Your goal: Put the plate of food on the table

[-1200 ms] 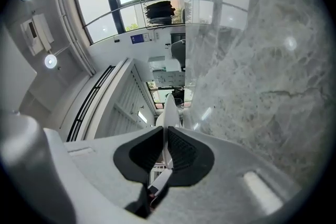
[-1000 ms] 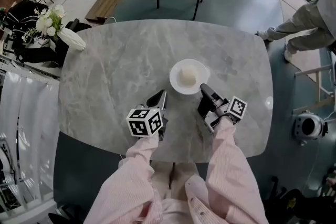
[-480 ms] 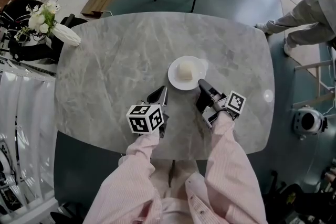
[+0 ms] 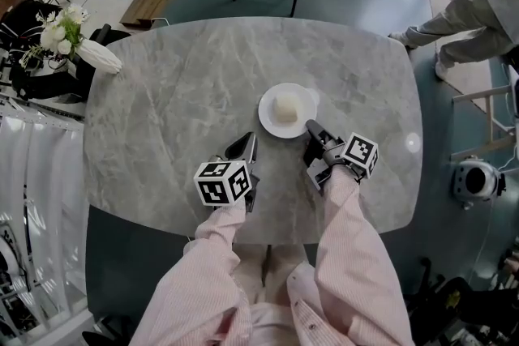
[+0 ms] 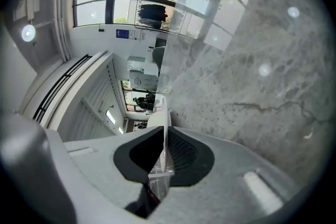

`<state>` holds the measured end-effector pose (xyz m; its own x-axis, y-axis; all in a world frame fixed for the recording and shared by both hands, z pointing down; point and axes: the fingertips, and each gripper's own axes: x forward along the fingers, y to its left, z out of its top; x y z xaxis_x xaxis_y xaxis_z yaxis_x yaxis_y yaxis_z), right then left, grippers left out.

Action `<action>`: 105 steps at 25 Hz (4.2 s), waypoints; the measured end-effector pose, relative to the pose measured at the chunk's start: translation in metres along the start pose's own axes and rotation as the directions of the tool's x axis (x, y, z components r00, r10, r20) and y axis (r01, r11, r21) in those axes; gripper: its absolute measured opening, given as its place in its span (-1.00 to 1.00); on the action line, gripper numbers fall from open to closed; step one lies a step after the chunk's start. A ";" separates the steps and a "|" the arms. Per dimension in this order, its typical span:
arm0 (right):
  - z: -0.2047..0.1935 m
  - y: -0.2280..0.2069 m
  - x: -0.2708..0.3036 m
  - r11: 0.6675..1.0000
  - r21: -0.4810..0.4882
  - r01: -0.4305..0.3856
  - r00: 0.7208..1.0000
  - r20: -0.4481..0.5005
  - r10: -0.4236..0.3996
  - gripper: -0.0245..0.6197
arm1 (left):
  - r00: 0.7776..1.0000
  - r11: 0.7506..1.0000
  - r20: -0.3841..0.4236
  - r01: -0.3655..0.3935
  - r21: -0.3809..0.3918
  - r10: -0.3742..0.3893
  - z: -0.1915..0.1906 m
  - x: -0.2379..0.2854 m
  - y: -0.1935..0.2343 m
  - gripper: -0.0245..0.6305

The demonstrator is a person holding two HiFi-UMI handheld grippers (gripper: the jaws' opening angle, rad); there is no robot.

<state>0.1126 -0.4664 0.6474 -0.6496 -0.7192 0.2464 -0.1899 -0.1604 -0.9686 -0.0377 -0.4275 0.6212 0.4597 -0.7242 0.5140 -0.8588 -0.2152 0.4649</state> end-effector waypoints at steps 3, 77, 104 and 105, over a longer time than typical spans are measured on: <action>-0.002 0.001 0.000 0.997 -0.064 0.049 0.999 -0.004 -0.049 -0.86 | 1.000 1.000 0.002 0.001 0.001 -0.001 -0.001 -0.001 0.000 -0.95; -0.053 0.221 -0.112 0.485 -0.871 -0.082 0.977 0.026 0.213 -0.91 | 0.899 0.936 0.414 -0.011 0.352 -0.145 0.133 -0.177 -0.086 -0.95; -0.046 0.222 -0.128 0.425 -0.905 0.001 0.968 0.109 0.228 -0.91 | 0.874 0.922 0.476 -0.102 0.374 -0.096 0.143 -0.199 -0.072 -0.95; -0.046 0.222 -0.127 0.423 -0.906 0.003 0.967 0.110 0.228 -0.91 | 0.874 0.922 0.477 -0.103 0.372 -0.095 0.143 -0.199 -0.071 -0.95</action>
<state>0.1194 -0.3799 0.4025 -0.5906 -0.8068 0.0136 -0.7494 0.5422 -0.3799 -0.1010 -0.3620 0.3828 0.3756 -0.9248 0.0614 -0.9236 -0.3680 0.1073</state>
